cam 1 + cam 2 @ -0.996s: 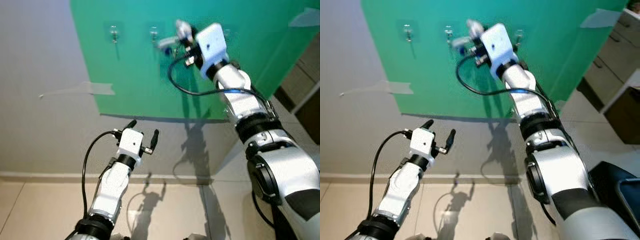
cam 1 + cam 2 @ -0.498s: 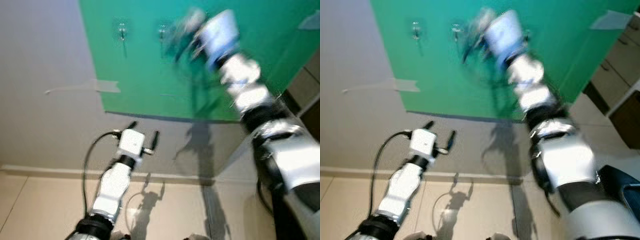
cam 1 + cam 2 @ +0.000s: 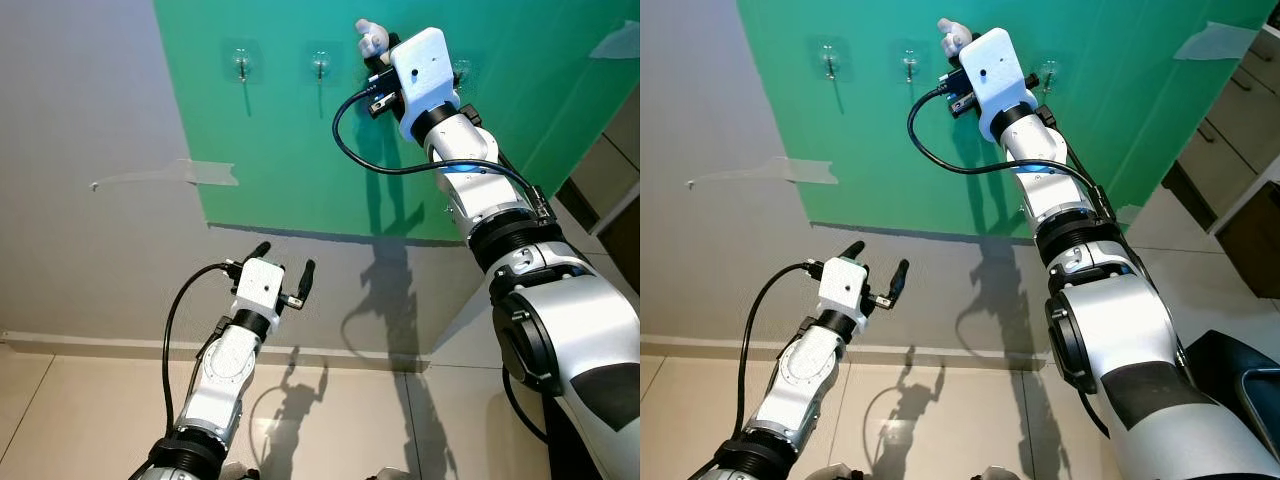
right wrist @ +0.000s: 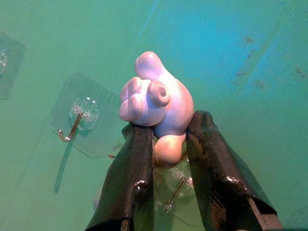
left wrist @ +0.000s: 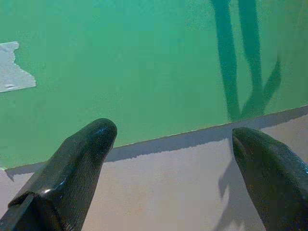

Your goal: Hang keys on a hook

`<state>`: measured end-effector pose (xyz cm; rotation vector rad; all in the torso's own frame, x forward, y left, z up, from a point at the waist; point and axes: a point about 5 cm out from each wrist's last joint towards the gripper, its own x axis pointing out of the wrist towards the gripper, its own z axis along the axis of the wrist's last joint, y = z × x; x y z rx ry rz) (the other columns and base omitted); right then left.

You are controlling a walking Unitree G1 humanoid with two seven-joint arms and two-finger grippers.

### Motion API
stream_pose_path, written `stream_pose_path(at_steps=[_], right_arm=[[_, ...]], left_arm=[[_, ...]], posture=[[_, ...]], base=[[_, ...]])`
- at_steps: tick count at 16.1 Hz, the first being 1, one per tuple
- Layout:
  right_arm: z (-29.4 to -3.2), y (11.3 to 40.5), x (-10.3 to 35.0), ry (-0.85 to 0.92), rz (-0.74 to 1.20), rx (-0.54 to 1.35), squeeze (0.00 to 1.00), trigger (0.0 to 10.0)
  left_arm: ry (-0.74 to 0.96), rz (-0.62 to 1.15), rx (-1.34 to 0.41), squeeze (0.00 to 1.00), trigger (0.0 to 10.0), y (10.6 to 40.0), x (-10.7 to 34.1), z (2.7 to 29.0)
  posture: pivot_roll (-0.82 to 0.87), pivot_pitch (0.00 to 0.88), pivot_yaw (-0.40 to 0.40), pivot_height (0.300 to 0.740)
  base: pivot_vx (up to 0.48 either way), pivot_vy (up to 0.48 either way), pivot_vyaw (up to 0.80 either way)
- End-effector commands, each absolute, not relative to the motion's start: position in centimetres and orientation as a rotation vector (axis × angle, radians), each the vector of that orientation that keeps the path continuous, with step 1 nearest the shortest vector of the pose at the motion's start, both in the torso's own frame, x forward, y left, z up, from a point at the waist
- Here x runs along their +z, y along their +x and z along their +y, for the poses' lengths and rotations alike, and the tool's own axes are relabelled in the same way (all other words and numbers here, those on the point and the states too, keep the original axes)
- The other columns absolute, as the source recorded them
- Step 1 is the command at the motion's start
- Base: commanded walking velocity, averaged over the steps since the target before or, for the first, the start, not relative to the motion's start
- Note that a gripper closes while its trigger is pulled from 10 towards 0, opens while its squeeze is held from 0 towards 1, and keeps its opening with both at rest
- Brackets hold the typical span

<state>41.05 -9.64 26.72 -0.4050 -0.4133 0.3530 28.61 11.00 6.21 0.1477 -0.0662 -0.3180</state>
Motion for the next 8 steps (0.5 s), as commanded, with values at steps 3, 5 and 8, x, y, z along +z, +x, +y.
stream_pose_path(at_steps=[3,5,8], right_arm=[[-9.38,41.08,27.93,-0.399,-0.448,0.363,0.00,0.0],[-9.29,41.08,28.09,-0.400,-0.451,0.367,0.00,0.0],[-8.64,41.03,28.52,-0.393,-0.463,0.385,0.00,0.0]], left_arm=[[0.150,-0.068,-0.321,0.00,10.0,28.56,6.21,10.75],[0.148,-0.068,-0.320,0.00,10.0,28.53,6.20,10.72],[0.145,-0.068,-0.316,0.00,10.0,28.42,6.16,10.67]], posture=[[-0.07,0.000,-0.057,0.723],[-0.07,0.000,-0.061,0.723],[-0.07,0.000,-0.065,0.723]], base=[[0.000,0.000,0.00],[0.000,0.000,0.00],[0.000,0.000,0.00]])
